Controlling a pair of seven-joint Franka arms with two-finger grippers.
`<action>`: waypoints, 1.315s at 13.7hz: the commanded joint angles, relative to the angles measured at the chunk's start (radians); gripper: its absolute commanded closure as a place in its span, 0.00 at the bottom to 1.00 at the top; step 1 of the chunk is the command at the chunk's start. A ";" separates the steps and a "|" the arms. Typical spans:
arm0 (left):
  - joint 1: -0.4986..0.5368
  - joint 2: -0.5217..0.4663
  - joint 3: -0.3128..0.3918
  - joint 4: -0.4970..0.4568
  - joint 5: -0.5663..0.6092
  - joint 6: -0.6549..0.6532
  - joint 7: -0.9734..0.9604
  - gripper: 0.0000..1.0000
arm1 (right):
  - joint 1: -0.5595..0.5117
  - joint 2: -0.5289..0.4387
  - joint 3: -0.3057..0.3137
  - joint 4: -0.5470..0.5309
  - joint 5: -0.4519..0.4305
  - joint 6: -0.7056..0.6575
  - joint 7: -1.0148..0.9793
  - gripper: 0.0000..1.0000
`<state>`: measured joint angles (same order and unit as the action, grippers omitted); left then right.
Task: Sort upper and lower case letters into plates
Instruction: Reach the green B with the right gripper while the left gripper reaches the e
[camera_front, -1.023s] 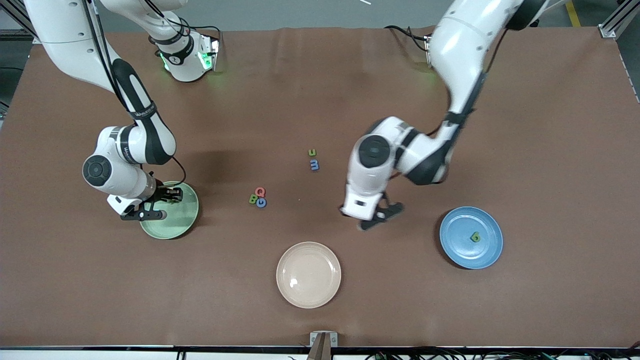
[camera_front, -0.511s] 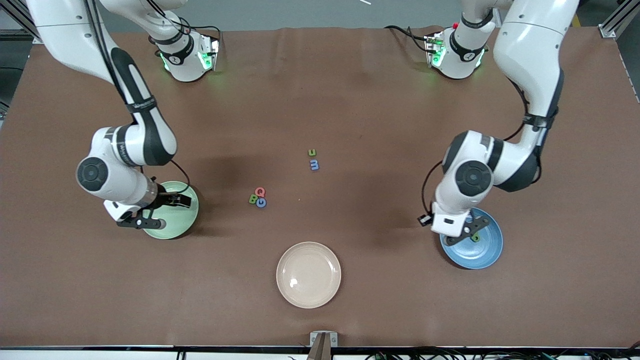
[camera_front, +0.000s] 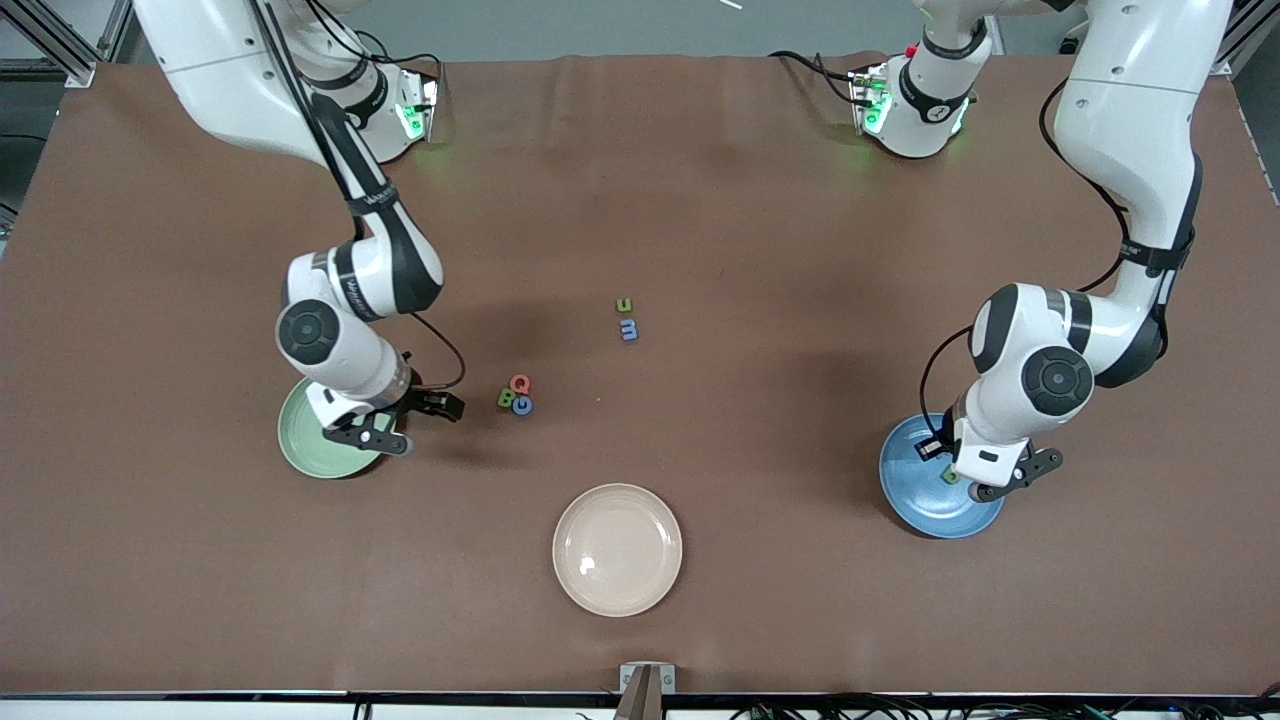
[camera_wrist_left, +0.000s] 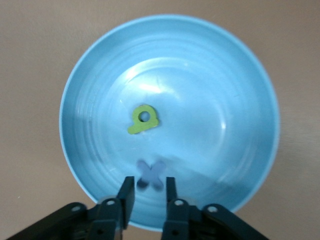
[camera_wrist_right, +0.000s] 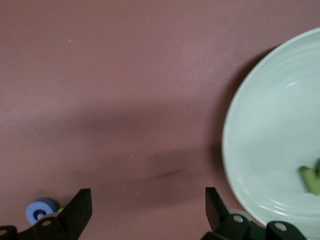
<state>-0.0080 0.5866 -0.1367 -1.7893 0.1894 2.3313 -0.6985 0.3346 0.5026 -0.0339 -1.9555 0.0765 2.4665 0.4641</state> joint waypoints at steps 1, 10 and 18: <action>-0.006 -0.017 -0.011 -0.015 0.018 0.005 0.005 0.01 | 0.029 0.042 -0.008 0.004 -0.003 0.055 0.068 0.00; -0.035 -0.113 -0.308 -0.047 0.018 -0.099 -0.358 0.01 | 0.122 0.096 -0.011 0.038 -0.012 0.071 0.246 0.00; -0.364 0.019 -0.305 -0.024 0.091 0.112 -0.621 0.15 | 0.118 0.131 -0.015 0.037 -0.049 0.124 0.254 0.00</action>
<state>-0.3248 0.5595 -0.4583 -1.8324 0.2134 2.4059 -1.2863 0.4521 0.6112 -0.0492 -1.9272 0.0504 2.5614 0.6938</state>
